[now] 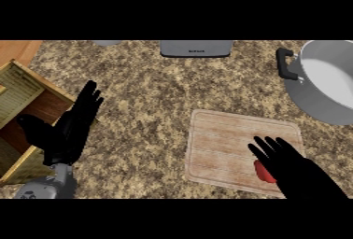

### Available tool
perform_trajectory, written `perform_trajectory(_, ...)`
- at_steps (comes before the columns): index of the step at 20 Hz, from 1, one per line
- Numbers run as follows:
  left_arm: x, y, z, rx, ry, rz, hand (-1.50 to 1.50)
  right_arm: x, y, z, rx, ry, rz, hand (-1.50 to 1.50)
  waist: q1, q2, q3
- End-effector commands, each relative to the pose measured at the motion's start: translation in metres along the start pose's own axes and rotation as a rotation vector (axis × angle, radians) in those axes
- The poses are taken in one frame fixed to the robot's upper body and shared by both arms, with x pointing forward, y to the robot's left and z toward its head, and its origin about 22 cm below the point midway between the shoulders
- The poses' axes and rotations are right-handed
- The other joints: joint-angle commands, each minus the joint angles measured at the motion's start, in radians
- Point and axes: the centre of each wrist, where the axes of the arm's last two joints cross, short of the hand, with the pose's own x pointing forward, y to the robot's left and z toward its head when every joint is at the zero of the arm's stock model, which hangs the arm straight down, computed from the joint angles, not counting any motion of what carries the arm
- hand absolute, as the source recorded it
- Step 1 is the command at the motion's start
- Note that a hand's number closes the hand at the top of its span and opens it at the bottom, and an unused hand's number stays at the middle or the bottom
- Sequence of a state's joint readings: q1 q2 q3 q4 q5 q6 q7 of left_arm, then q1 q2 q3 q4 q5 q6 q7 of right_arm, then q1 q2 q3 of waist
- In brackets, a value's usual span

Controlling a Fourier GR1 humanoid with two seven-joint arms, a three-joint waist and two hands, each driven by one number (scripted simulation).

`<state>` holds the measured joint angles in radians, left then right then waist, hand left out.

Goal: Pick the bell pepper from the cutting board and place it in the pot

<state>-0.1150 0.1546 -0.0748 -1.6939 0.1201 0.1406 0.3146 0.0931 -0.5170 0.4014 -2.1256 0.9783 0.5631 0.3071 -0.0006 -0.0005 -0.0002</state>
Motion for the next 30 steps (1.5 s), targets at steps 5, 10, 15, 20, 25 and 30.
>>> perform_trajectory(5, -0.002, 0.008, -0.008, -0.001, 0.007, -0.012, 0.00, 0.002, 0.027, -0.027, 0.037, 0.046, 0.050, -1.50, 0.000, 0.001, 0.000)
perform_trajectory(10, 0.005, 0.000, 0.019, -0.016, 0.001, 0.000, 0.00, 0.008, 0.048, -0.048, 0.090, 0.060, 0.124, -1.50, 0.006, 0.000, 0.000)
perform_trajectory(15, 0.001, 0.005, -0.001, -0.005, 0.001, -0.006, 0.00, 0.002, 0.044, -0.044, 0.085, 0.131, 0.152, -1.50, 0.000, 0.000, 0.000)
perform_trajectory(20, -0.010, 0.004, 0.003, -0.013, -0.005, 0.022, 0.00, -0.005, 0.055, -0.056, 0.115, 0.130, 0.154, -1.50, 0.001, 0.000, 0.000)
perform_trajectory(25, -0.004, 0.004, -0.006, -0.013, 0.009, 0.014, 0.00, -0.016, 0.066, -0.070, 0.141, 0.126, 0.112, -1.50, 0.000, 0.000, 0.000)
perform_trajectory(30, -0.005, 0.002, 0.004, -0.002, 0.007, 0.009, 0.00, -0.008, 0.061, -0.055, 0.069, -0.042, 0.109, 1.50, 0.000, 0.000, 0.000)
